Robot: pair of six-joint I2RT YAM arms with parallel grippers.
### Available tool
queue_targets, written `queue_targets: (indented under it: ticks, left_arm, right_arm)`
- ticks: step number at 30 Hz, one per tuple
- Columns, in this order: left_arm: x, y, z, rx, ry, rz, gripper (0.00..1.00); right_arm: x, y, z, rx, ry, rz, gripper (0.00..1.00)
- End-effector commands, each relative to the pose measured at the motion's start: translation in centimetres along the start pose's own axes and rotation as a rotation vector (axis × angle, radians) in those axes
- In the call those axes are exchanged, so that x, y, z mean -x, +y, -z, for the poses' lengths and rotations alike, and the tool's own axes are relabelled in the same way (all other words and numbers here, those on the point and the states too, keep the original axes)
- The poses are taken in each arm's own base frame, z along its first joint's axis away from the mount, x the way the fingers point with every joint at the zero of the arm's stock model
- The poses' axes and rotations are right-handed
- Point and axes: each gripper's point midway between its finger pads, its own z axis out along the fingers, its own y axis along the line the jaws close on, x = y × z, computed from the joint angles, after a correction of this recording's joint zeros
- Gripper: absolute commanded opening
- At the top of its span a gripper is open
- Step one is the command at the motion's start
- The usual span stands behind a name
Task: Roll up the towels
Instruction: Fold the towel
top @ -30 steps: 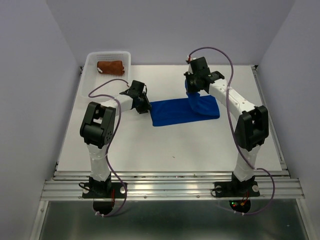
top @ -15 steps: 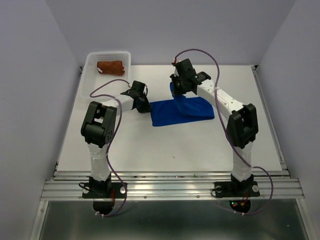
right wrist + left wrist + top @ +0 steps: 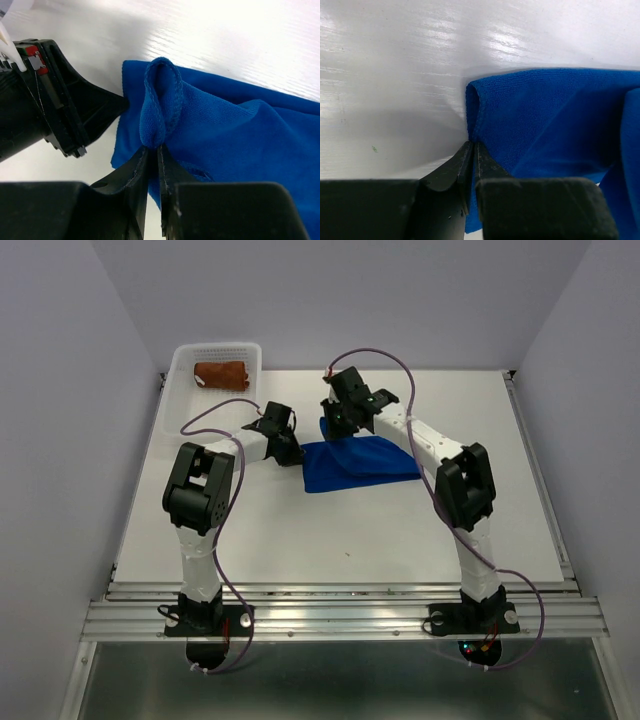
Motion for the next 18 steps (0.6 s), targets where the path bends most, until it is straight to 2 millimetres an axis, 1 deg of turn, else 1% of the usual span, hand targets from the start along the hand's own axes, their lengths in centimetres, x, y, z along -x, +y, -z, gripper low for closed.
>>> queue_targets:
  ticks: [1,2,3,4,5,6,7,9,11,12,13,14,16,17,18]
  left_arm:
    - [-1.6,1.0,-0.5,0.049,0.051,0.004,0.16]
    - [-1.4,0.9,-0.5,0.049,0.048,0.004,0.16]
    - [-1.4,0.9,-0.5,0.050,0.049,0.009,0.16]
    - [-1.3,0.9,-0.5,0.050,0.047,0.009,0.16]
    - [-1.2,0.7,-0.4,0.049,0.042,0.010,0.16]
    - [-1.2,0.8,-0.4,0.053,0.043,0.014,0.16]
    - [-1.2,0.8,-0.4,0.055,0.042,0.016,0.16]
    - [-1.1,0.9,-0.3,0.065,0.039,0.025,0.16]
    - [-0.9,1.0,0.1,0.076,0.031,0.034,0.16]
    - [-0.8,0.9,0.2,0.077,0.027,0.035,0.17]
    - [-0.7,0.9,0.3,0.080,0.020,0.037,0.17]
    - [-0.4,0.7,0.6,0.077,0.009,0.038,0.17]
    - [-0.2,0.8,0.9,0.089,0.003,0.045,0.19]
    - [0.0,0.9,1.0,0.098,-0.008,0.044,0.20]
    - [0.3,0.8,1.3,0.100,-0.016,0.048,0.22]
  right_arm:
    - [1.5,2.6,-0.3,0.071,-0.035,-0.015,0.16]
    - [1.4,2.6,-0.7,0.071,-0.030,-0.020,0.17]
    - [0.7,3.2,-1.4,0.082,-0.012,-0.016,0.17]
    - [0.5,3.1,-1.7,0.081,-0.004,-0.021,0.18]
    - [0.1,3.6,-2.1,0.083,0.002,-0.017,0.19]
    - [-0.5,3.3,-2.9,0.071,0.016,-0.015,0.19]
    - [-0.9,3.6,-3.3,0.065,0.024,-0.012,0.20]
    - [-1.0,3.2,-4.0,0.043,0.029,-0.014,0.21]
    - [-1.5,2.8,-4.7,0.028,0.039,-0.014,0.33]
    - [-1.5,2.8,-4.8,0.033,0.041,-0.010,0.44]
    - [-1.8,3.3,-4.9,0.062,0.053,-0.001,0.50]
    - [-1.8,3.7,-4.8,0.085,0.060,0.006,0.51]
    - [-2.0,4.6,-4.4,0.140,0.069,0.023,0.56]
    - [-1.4,4.9,-3.6,0.155,0.053,0.033,0.59]
    - [-1.3,4.9,-3.2,0.157,0.048,0.044,0.68]
